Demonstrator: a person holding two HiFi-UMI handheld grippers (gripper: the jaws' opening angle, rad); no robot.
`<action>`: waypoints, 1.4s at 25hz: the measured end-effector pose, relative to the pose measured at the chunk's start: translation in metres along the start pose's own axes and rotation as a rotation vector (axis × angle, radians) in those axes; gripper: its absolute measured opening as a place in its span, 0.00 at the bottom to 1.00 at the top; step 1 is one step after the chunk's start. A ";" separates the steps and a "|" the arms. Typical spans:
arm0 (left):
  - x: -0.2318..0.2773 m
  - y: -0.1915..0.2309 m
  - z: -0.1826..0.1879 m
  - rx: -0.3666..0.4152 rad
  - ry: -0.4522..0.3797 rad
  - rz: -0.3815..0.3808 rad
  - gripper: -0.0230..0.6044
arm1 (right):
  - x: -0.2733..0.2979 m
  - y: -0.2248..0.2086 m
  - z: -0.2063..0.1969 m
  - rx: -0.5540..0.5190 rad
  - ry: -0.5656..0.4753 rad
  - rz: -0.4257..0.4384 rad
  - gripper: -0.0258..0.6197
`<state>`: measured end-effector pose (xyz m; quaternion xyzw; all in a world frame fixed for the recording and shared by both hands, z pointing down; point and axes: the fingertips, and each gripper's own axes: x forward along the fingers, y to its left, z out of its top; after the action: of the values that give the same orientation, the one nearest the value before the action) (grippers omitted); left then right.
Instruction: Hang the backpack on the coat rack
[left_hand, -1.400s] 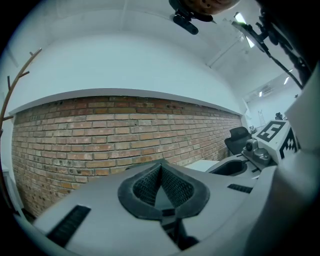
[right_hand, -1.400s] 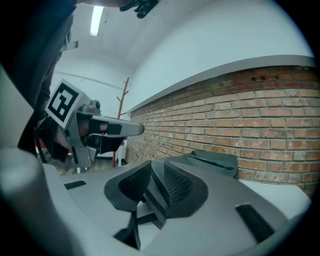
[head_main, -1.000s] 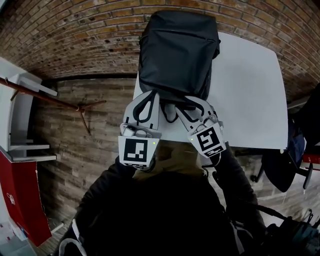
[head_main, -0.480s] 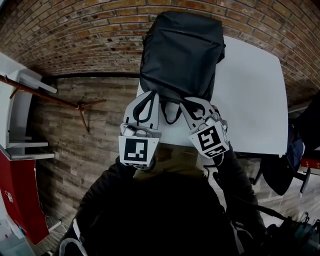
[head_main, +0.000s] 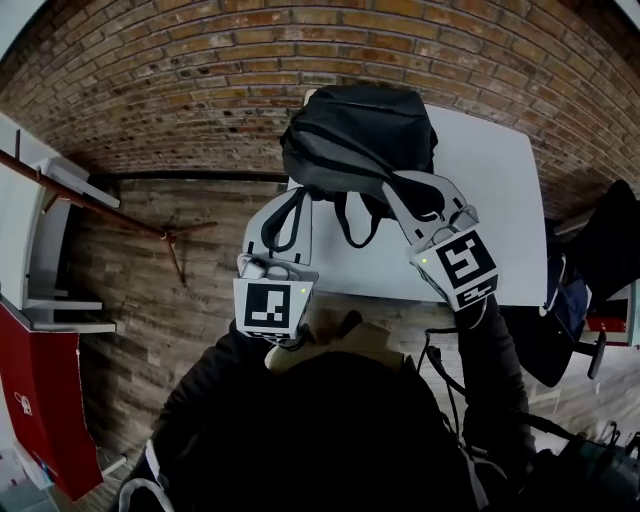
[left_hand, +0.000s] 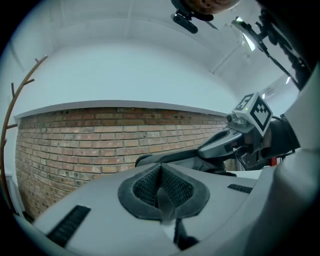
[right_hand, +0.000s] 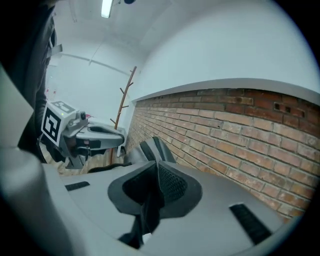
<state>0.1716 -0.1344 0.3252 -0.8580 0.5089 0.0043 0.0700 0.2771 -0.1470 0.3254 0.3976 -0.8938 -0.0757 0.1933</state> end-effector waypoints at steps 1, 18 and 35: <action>0.000 0.001 0.009 0.001 -0.008 -0.001 0.05 | -0.004 -0.004 0.012 -0.003 0.002 0.009 0.08; 0.015 -0.021 -0.002 -0.026 0.022 -0.044 0.05 | 0.003 -0.034 0.040 0.037 -0.008 0.062 0.08; 0.030 0.009 -0.040 -0.109 0.100 -0.063 0.35 | 0.008 -0.054 0.053 0.028 -0.035 0.075 0.08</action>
<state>0.1761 -0.1699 0.3616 -0.8752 0.4836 -0.0132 -0.0021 0.2873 -0.1900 0.2641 0.3650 -0.9123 -0.0631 0.1748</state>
